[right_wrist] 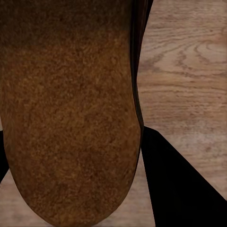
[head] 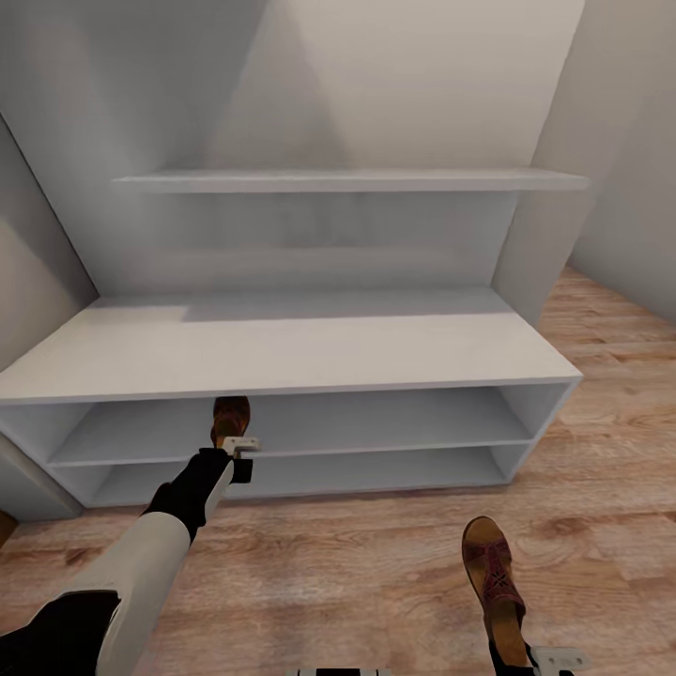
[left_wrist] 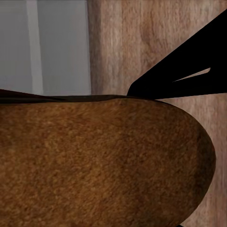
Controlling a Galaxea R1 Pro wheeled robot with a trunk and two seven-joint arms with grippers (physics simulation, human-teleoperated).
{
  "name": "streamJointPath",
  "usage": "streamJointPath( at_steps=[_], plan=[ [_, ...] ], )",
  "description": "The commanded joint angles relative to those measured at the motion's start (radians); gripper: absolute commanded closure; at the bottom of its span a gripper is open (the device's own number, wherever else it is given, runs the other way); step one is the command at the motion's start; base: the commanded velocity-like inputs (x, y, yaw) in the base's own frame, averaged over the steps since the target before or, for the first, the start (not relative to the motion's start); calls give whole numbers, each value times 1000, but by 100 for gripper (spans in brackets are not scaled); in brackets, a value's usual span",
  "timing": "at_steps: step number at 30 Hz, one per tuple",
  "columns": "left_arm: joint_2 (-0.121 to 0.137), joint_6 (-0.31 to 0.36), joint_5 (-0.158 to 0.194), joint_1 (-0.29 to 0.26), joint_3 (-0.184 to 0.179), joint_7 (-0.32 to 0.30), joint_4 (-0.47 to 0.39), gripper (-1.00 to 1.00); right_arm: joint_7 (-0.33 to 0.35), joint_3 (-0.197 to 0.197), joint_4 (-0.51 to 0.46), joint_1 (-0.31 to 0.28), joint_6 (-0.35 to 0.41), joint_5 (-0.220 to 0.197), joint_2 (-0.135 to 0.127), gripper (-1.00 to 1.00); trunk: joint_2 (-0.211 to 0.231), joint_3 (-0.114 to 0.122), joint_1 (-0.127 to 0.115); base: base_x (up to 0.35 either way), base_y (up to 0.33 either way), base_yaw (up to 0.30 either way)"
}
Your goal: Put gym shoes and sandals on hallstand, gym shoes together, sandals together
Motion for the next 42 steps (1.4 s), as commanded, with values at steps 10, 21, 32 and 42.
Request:
streamJointPath(
  at_steps=[10, 21, 32, 42],
  plan=[
    [-2, 6, -11, 0, 4, -4, -2, 100, 9, -8, 2, -1, -2, 4, 1, 100, 0, -1, 0, 192, 4, 0],
    [-1, 6, -11, 0, 4, -4, -2, 100, 9, -8, 3, -1, -2, 5, 1, 100, 0, -1, 0, 153, 0, 0],
    [-1, 5, -11, 0, 4, -5, -2, 100, 9, -8, 3, -1, -2, 5, 1, 100, 0, -1, 0, 121, 104, 0],
    [-1, 5, -11, 0, 6, -5, -2, 100, 9, -8, 3, -1, -2, 5, 1, 100, 0, -1, 0, 59, 13, 0]
  ],
)
